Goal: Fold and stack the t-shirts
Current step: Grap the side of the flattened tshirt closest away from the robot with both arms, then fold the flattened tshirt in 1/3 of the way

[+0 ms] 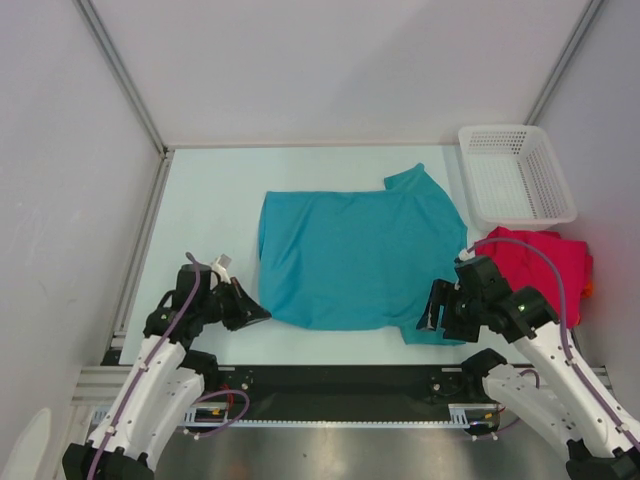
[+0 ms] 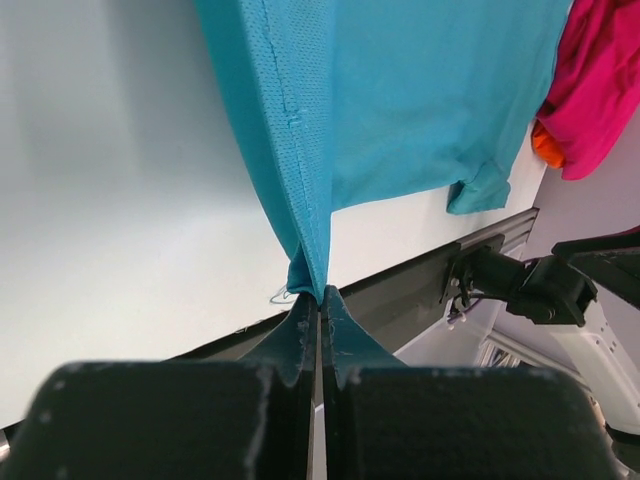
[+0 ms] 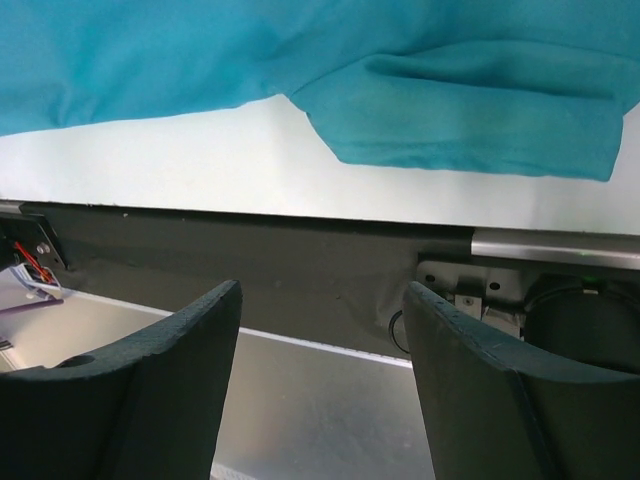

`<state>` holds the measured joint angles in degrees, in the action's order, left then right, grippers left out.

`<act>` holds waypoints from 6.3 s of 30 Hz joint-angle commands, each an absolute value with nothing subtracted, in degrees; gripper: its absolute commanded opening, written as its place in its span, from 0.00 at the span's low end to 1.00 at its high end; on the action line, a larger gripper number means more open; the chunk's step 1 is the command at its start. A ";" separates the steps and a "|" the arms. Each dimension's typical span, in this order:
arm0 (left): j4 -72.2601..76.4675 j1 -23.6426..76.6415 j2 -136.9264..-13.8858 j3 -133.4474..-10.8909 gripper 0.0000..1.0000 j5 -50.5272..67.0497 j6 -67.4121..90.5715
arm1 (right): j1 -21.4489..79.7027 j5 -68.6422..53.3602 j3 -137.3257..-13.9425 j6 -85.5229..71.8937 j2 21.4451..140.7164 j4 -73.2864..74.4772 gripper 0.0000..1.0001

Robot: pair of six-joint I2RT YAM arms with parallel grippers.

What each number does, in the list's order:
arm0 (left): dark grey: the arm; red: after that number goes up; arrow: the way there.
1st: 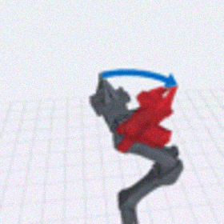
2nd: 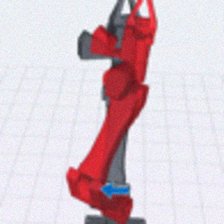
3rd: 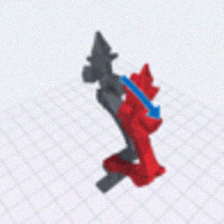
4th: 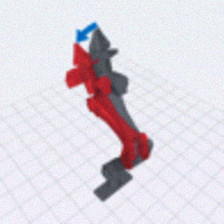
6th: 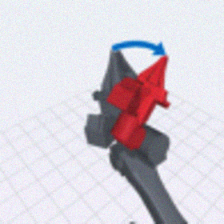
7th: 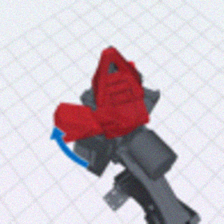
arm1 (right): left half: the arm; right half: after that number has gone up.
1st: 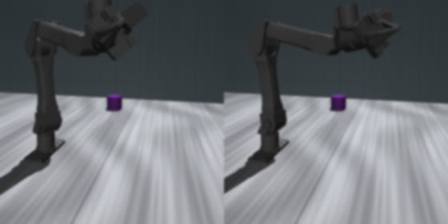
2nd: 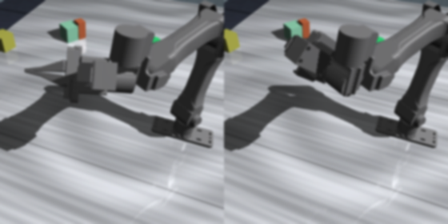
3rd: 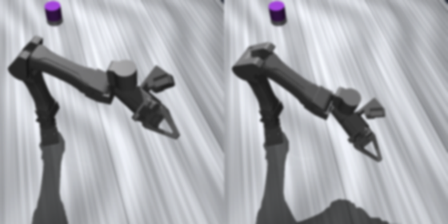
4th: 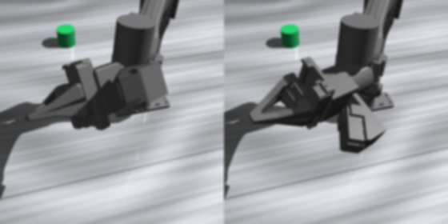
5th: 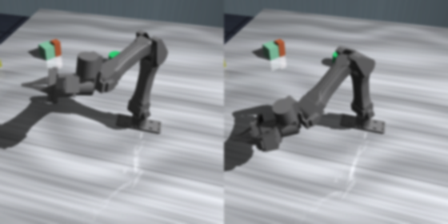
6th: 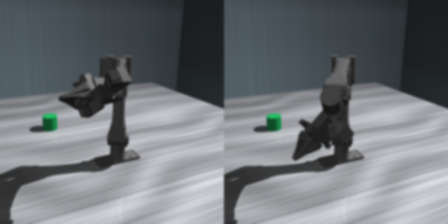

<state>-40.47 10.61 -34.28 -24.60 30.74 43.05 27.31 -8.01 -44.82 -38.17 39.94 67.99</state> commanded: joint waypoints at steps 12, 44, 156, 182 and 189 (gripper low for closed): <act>-37.44 10.46 -41.22 -31.46 0.00 33.48 41.22 | 27.78 -0.35 -43.33 -37.88 57.72 58.28 0.69; -37.62 7.73 -36.56 -28.92 0.00 38.41 40.87 | 61.87 17.30 -46.76 -68.54 74.10 55.97 0.54; -26.63 -5.71 -83.76 -51.86 0.63 45.71 31.55 | 22.32 21.44 -78.75 -28.56 96.08 54.75 0.49; -32.08 -3.78 -87.02 -52.03 0.47 20.65 25.40 | 32.26 18.72 -60.30 -37.35 78.66 54.94 0.52; -31.64 1.31 -86.31 -53.96 0.47 21.00 27.51 | 32.43 18.11 -58.97 -37.71 79.01 54.14 0.52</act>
<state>-33.06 -1.17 -88.16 -51.33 20.97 26.02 32.14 17.89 -58.87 -36.47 80.42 55.35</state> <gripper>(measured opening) 0.469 0.521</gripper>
